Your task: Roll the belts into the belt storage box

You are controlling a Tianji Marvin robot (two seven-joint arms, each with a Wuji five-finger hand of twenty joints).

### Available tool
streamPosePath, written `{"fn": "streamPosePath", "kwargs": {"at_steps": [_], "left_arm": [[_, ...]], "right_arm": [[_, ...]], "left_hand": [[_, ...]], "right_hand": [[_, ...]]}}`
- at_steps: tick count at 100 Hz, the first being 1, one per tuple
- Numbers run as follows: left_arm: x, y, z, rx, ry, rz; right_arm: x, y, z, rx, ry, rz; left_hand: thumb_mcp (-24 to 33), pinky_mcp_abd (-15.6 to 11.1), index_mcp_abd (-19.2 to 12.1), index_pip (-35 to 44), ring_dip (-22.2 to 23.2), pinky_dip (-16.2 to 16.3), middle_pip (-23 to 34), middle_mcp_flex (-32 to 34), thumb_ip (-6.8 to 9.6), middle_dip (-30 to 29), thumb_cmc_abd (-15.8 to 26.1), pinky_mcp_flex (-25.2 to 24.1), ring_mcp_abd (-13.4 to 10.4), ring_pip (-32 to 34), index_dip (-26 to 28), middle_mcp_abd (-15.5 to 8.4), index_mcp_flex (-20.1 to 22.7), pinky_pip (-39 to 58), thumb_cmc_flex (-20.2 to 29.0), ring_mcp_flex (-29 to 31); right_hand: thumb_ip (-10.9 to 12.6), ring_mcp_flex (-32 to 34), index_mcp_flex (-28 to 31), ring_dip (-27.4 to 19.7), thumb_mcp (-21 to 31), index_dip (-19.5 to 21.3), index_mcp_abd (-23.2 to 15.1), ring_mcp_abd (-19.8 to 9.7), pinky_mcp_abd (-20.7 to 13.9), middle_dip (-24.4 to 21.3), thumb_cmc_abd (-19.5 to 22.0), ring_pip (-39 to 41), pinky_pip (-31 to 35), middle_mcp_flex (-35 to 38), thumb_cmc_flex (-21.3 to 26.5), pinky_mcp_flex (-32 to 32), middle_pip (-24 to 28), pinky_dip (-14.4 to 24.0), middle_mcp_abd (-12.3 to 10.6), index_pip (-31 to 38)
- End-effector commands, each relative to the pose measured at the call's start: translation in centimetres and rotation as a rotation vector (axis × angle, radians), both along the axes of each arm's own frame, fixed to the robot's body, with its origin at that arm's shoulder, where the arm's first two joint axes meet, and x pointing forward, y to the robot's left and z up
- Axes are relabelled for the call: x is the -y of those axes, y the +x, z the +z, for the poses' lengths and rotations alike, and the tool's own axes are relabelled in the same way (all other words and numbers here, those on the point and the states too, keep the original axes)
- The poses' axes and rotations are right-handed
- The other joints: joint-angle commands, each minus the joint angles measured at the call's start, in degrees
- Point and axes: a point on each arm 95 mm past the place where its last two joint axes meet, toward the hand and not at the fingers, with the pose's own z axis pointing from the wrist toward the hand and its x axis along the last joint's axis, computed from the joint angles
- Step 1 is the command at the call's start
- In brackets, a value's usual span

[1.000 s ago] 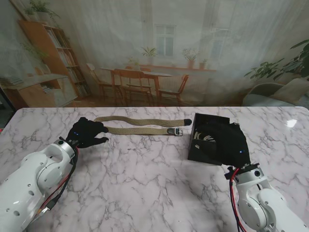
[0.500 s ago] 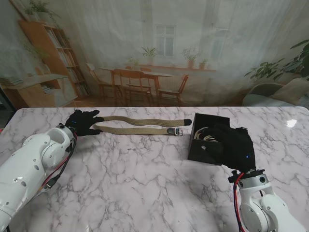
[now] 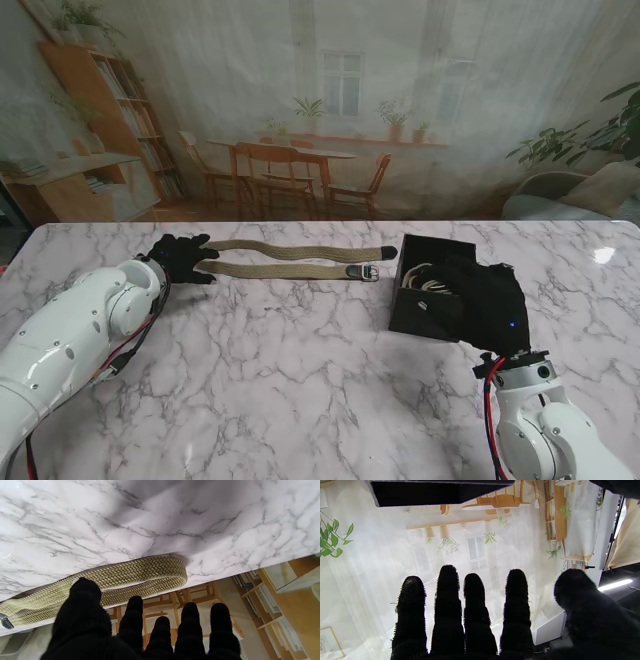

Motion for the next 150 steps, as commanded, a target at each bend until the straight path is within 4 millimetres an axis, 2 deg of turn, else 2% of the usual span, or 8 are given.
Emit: {"fn": "streamPosePath", "kwargs": {"at_steps": [1, 17, 79, 91, 104, 115, 135, 150], "left_arm": [[0.7, -0.1, -0.6, -0.024, 0.018, 0.0], [0.8, -0.2, -1.6, -0.041, 0.023, 0.028], [-0.6, -0.1, -2.9, -0.027, 0.011, 0.105], [-0.9, 0.0, -3.2, -0.044, 0.027, 0.122], [-1.0, 0.0, -3.6, -0.06, 0.031, 0.126], [-1.3, -0.2, -3.9, -0.07, 0.058, 0.122], [-1.8, -1.0, -3.9, -0.088, 0.124, 0.098], [-2.2, -1.5, -4.1, -0.092, 0.172, 0.073]], "right_arm": [[-0.1, -0.2, -0.2, -0.008, 0.003, -0.002], [-0.1, -0.2, -0.2, -0.008, 0.002, -0.002], [-0.3, 0.0, -0.3, -0.023, -0.006, 0.003], [-0.4, 0.1, -0.3, -0.026, -0.008, 0.004], [-0.4, 0.2, -0.4, -0.028, -0.009, 0.004], [-0.4, 0.1, -0.4, -0.027, -0.006, 0.003], [-0.4, 0.1, -0.3, -0.025, -0.005, 0.0], [-0.4, 0.2, -0.3, -0.024, -0.004, 0.0]], "left_hand": [[0.1, -0.78, -1.37, -0.32, -0.61, -0.76, -0.28, -2.96, 0.11, -1.06, 0.91, -0.91, -0.69, -1.49, -0.43, -0.73, -1.3, -1.67, 1.45, -1.11], [0.05, -1.23, -0.19, 0.18, -0.55, -0.11, 0.02, -2.99, -0.14, -1.09, 3.91, -0.75, -0.93, -1.27, -0.21, -0.49, -1.01, -1.69, 4.73, -1.46], [-0.28, -1.4, 3.89, -7.47, 2.39, 4.53, 3.27, -0.11, 0.12, 1.15, 4.29, 1.15, -0.65, 2.01, -7.54, 1.56, -15.15, 5.81, 7.47, 3.29], [-0.2, -1.26, 4.66, -5.89, 6.23, 6.51, 5.52, 3.64, 0.18, 4.2, 4.0, 2.15, 0.87, 5.04, -7.57, 3.18, -11.88, 9.9, 8.2, 5.55], [0.02, -1.53, 5.57, 2.58, 20.09, 11.0, 11.69, 8.53, 0.3, 14.47, 2.89, 4.33, 1.57, 14.48, -1.16, 5.63, -0.77, 18.55, 8.97, 8.8], [0.33, -1.61, 5.86, 8.4, 25.47, 12.1, 14.43, 9.49, 0.55, 19.77, 0.83, 5.53, 1.42, 17.43, 3.78, 6.25, 6.24, 22.01, 9.7, 9.81], [3.24, -1.41, 1.96, 23.04, 22.97, 11.67, 11.5, 8.18, 1.31, 17.79, -6.43, 5.22, 1.52, 14.45, 23.9, 5.96, 2.87, 22.59, 12.69, 9.03], [5.03, -1.5, -0.9, 25.71, 21.37, 11.59, 10.26, 8.37, 1.18, 16.1, -8.37, 5.63, 1.3, 13.07, 25.64, 5.25, 1.69, 22.55, 15.22, 9.36]], "right_hand": [[1.69, -1.63, -0.26, 0.53, -0.31, 1.42, 1.53, 1.14, 1.11, 0.56, 1.34, -1.08, -0.2, -0.13, 1.57, -0.75, -0.21, 1.06, 0.71, -0.71], [1.69, -1.32, -0.04, 0.63, -0.4, 1.53, 1.45, 1.05, 1.03, 0.66, 1.47, -0.8, -0.14, -0.09, 1.52, -0.67, 0.03, 1.18, 0.72, -0.63], [1.75, -1.2, 0.66, 0.94, -0.67, 1.98, 1.34, 0.99, 0.94, 0.8, 1.78, -0.43, 0.0, -0.04, 1.62, -0.63, 0.14, 1.62, 0.54, -0.45], [1.74, -1.27, 0.69, 0.93, -0.75, 2.04, 1.31, 0.96, 1.05, 0.8, 1.9, -0.47, -0.03, -0.06, 1.55, -0.67, 0.12, 1.68, 0.67, -0.47], [1.75, -1.29, 0.64, 0.94, -0.81, 2.09, 1.3, 1.07, 0.98, 0.81, 1.98, -0.47, -0.02, -0.1, 1.54, -0.66, 0.11, 1.73, 0.67, -0.5], [1.76, -1.35, 0.67, 0.95, -0.86, 2.12, 1.35, 0.93, 1.03, 0.81, 2.01, -0.47, -0.01, -0.21, 1.64, -0.68, 0.1, 1.78, 0.7, -0.52], [1.77, -1.44, 0.72, 0.97, -0.98, 2.18, 1.27, 0.95, 0.93, 0.83, 2.11, -0.44, 0.02, -0.45, 1.67, -0.65, 0.17, 1.86, 0.85, -0.52], [1.8, -1.54, 0.69, 0.96, -0.96, 2.21, 1.38, 1.04, 0.96, 0.83, 2.13, -0.44, -0.01, -0.55, 1.76, -0.72, 0.21, 1.9, 0.84, -0.54]]}}
